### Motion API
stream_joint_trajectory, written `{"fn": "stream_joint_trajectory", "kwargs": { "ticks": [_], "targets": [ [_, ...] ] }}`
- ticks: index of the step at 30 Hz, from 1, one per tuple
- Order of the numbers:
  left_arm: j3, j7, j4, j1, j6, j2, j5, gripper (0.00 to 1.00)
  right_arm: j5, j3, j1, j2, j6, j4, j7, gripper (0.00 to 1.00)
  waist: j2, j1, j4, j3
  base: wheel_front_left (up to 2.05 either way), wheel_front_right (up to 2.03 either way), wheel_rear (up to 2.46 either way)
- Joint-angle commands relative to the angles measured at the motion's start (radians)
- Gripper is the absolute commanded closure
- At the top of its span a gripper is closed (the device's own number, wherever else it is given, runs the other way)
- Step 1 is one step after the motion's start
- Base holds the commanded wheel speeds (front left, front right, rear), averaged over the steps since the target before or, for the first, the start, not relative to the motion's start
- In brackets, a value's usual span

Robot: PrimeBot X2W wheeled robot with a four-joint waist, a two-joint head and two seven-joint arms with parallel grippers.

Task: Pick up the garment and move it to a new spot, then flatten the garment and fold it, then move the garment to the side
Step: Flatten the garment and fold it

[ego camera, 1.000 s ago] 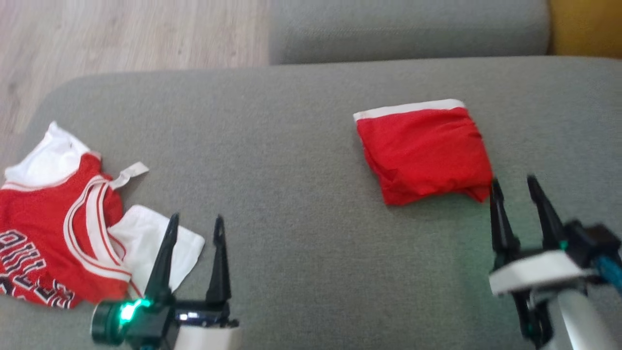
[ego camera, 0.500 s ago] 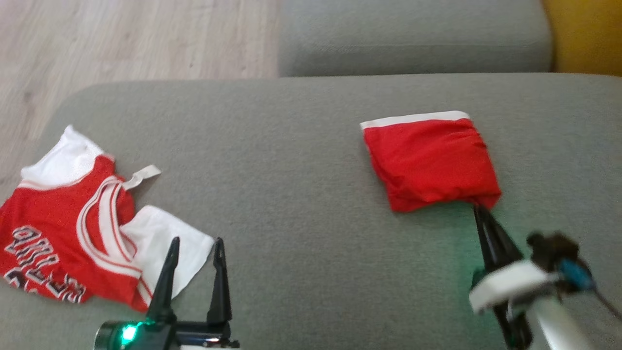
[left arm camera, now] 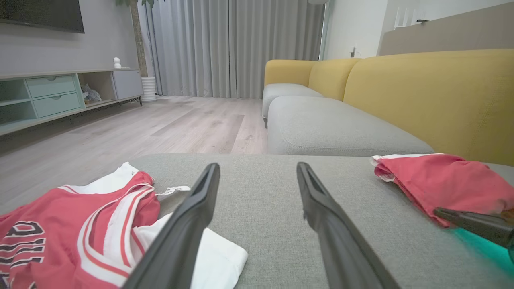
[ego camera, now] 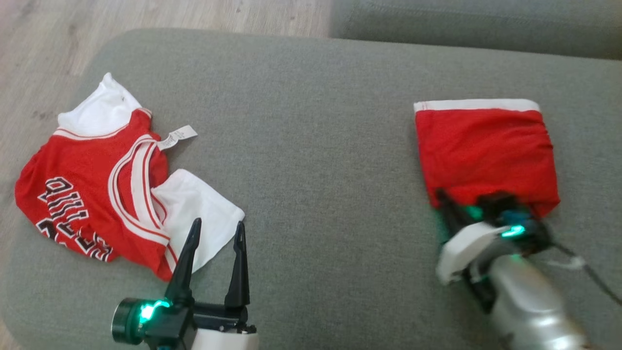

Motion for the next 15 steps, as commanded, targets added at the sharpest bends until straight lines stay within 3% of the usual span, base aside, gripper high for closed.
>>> {"fn": "stream_joint_trajectory", "kwargs": {
  "ticks": [1,4,7,8,9,10,15],
  "targets": [
    [0.032,-0.005,-0.027,-0.04,0.006,-0.004,-0.003,0.0,0.018,0.049,0.007,0.029,-0.001,-0.032,-0.016,1.0,0.0,-0.0002,-0.006,0.005,0.0,0.0,0.0],
    [0.034,-0.005,-0.024,-0.034,0.006,-0.004,-0.002,0.0,0.081,0.122,0.038,0.055,-0.001,-0.095,-0.019,1.0,0.0,-0.0002,-0.032,0.0,0.0,0.0,0.0],
    [0.04,-0.005,-0.023,-0.031,0.003,-0.004,0.003,0.0,0.134,0.143,0.065,0.042,-0.001,-0.214,-0.019,1.0,0.0,-0.0002,-0.069,-0.013,0.0,0.0,0.0],
    [0.044,-0.005,-0.023,-0.03,0.003,-0.004,0.004,0.0,0.141,0.136,0.075,0.031,-0.001,-0.256,-0.019,0.82,0.0,-0.0002,-0.083,-0.019,0.0,0.0,0.0],
    [0.049,-0.005,-0.023,-0.028,0.003,-0.004,0.006,0.0,0.146,0.117,0.087,0.02,-0.001,-0.293,-0.019,0.29,0.0,-0.0002,-0.098,-0.026,0.0,0.0,0.0],
    [0.056,-0.005,-0.024,-0.024,0.004,-0.004,0.006,0.0,0.149,0.096,0.101,0.012,-0.001,-0.329,-0.019,0.0,0.0,-0.0002,-0.113,-0.035,0.0,0.0,0.0],
    [0.078,-0.005,-0.027,-0.002,0.008,-0.004,0.005,0.0,0.105,-0.038,0.21,-0.034,-0.001,-0.533,-0.019,0.0,0.0,-0.0002,-0.166,-0.08,0.0,0.0,0.0]
  ]
}}
